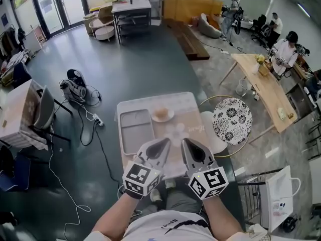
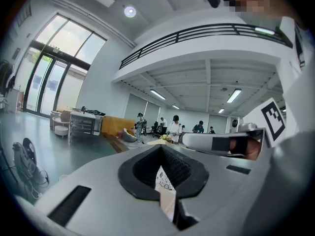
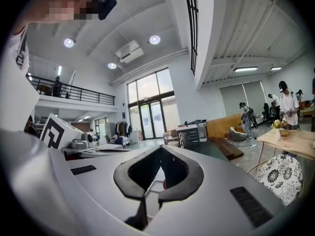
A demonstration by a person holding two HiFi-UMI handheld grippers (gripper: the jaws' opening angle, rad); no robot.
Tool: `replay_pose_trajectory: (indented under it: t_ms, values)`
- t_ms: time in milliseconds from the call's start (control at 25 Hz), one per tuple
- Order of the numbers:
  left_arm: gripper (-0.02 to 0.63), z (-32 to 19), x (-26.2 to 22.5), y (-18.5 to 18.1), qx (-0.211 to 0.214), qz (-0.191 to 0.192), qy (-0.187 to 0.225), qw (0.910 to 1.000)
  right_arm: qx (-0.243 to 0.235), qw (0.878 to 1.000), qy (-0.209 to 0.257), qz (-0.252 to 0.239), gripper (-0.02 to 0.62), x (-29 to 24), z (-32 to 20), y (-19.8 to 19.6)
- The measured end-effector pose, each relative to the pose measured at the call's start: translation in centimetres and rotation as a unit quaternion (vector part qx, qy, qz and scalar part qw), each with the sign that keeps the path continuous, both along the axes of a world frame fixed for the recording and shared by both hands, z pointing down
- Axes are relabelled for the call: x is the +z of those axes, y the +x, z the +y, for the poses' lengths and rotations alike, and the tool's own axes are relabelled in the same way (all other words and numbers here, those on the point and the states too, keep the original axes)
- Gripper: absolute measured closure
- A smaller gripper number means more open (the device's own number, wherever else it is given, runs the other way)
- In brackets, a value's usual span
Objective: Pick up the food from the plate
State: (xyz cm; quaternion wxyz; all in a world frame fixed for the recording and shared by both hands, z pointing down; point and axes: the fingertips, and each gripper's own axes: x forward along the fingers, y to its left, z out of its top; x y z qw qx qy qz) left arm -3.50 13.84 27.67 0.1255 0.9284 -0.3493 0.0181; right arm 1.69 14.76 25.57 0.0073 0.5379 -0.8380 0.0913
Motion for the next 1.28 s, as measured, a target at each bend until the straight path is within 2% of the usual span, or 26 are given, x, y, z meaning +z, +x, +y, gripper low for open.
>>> replay_pose_trajectory:
  t_ms: [320,960,1280]
  values:
    - [0.601,-6.4,3.2,0.8,-0.006,-0.021,-0.011,0.9997,-0.007,1.0,-0.018,-0.013,0.581,2.8,-6.7,0.6]
    - [0.601,-22.4,15.4,3.9,-0.029,-0.071,-0.063,0.995,-0.048,0.995,-0.082,-0.007,0.581,13.6,-22.2,2.4]
    - [0.601,-26.9,21.4,4.7,-0.011,-0.103,-0.072,0.992,-0.045,0.992,-0.116,-0.014,0.581,19.7,-27.0,2.7]
